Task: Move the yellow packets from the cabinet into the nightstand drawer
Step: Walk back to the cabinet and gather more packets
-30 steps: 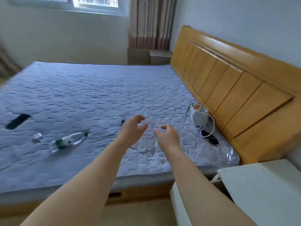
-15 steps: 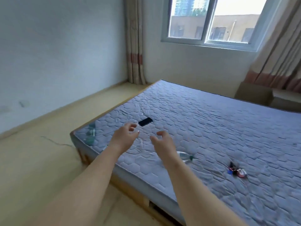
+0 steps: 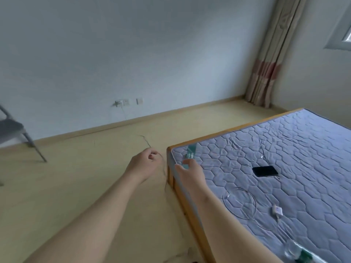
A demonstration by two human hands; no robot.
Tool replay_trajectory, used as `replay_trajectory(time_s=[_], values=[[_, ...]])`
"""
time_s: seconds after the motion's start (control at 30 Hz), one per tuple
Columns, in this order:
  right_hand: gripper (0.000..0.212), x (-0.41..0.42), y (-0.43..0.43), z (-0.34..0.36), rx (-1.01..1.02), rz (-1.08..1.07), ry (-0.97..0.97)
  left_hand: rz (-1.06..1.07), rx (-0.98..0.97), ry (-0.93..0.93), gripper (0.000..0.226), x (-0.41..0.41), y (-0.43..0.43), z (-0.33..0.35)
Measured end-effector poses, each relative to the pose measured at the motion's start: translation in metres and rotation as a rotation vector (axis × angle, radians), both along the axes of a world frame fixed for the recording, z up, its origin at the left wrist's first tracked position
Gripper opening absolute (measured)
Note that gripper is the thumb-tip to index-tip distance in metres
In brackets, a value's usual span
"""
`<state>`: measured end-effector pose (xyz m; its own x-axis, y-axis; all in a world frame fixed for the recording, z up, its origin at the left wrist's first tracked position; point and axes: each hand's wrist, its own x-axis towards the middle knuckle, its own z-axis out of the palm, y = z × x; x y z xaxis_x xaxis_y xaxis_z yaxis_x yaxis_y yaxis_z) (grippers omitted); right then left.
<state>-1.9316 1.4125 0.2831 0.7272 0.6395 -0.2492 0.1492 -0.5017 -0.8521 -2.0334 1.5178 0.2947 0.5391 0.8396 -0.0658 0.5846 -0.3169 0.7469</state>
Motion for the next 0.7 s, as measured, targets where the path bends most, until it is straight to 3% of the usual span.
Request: replay_trajectory(time_s=[0.33, 0.7], values=[[0.042, 0.146, 0.153, -0.008, -0.014, 0.184, 0.006, 0.176, -0.06, -0.056, 0.028, 0.128, 0.12, -0.009], [0.039, 0.219, 0.259, -0.002, 0.018, 0.255, 0.016, 0.264, -0.089, -0.095, 0.029, 0.203, 0.228, -0.001]])
